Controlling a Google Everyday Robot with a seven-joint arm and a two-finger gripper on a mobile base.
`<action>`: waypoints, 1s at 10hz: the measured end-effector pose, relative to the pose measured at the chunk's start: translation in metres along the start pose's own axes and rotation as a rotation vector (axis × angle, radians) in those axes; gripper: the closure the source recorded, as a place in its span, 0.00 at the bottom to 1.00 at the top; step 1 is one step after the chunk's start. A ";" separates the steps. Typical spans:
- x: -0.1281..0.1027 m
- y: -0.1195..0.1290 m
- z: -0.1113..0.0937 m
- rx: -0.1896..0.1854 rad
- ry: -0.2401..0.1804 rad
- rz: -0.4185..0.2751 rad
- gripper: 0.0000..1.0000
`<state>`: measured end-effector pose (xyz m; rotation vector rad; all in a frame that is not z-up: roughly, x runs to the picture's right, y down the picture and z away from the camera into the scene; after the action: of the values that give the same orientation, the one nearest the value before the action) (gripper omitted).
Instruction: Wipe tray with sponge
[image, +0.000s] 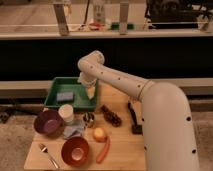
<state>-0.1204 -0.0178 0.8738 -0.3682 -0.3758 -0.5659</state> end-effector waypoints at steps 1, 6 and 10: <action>0.000 -0.001 0.002 0.000 0.001 0.001 0.20; 0.005 -0.008 0.016 0.001 0.006 0.010 0.20; 0.010 -0.008 0.022 0.002 0.007 0.019 0.20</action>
<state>-0.1229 -0.0190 0.8995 -0.3672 -0.3654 -0.5480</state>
